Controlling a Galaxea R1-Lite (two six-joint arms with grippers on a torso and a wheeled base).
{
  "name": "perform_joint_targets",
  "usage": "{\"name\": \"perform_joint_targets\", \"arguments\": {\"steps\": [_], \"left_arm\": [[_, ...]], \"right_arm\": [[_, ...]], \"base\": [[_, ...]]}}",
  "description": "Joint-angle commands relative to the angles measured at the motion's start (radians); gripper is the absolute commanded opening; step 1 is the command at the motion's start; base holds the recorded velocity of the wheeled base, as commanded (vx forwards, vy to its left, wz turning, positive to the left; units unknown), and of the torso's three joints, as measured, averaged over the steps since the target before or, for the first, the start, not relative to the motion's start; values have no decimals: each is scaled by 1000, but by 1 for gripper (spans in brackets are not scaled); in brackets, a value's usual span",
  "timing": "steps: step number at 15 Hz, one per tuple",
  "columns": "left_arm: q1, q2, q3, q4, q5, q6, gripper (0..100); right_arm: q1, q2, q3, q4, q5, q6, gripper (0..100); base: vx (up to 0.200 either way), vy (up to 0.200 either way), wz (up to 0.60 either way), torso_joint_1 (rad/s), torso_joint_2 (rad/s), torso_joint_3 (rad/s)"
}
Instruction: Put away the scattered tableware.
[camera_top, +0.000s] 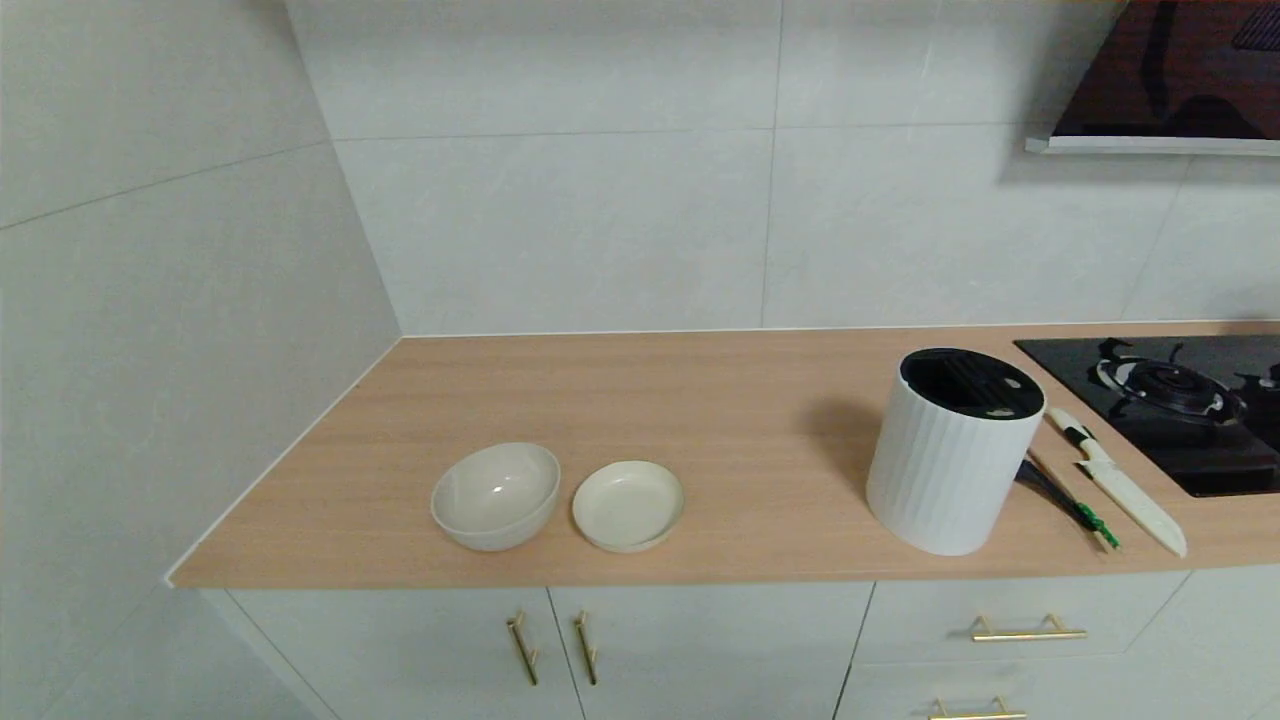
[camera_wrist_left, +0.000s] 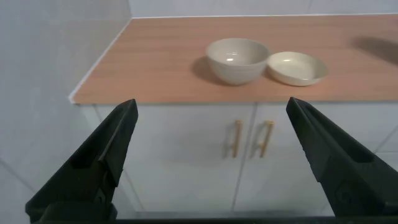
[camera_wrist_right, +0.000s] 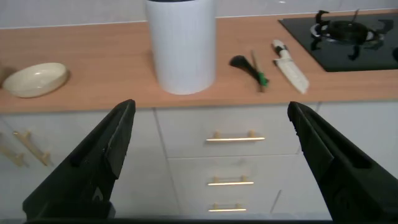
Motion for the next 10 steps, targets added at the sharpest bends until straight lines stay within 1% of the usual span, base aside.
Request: {"name": "perform_joint_targets", "arguments": {"steps": [1,10], "left_arm": [[0,0,0,0,0,-1,100],[1,0,0,0,0,-1,100]], "right_arm": [[0,2,0,0,0,0,100],[0,2,0,0,0,3,100]], "base": [[0,200,0,2,-2,7],[0,200,0,1,2,0]]}}
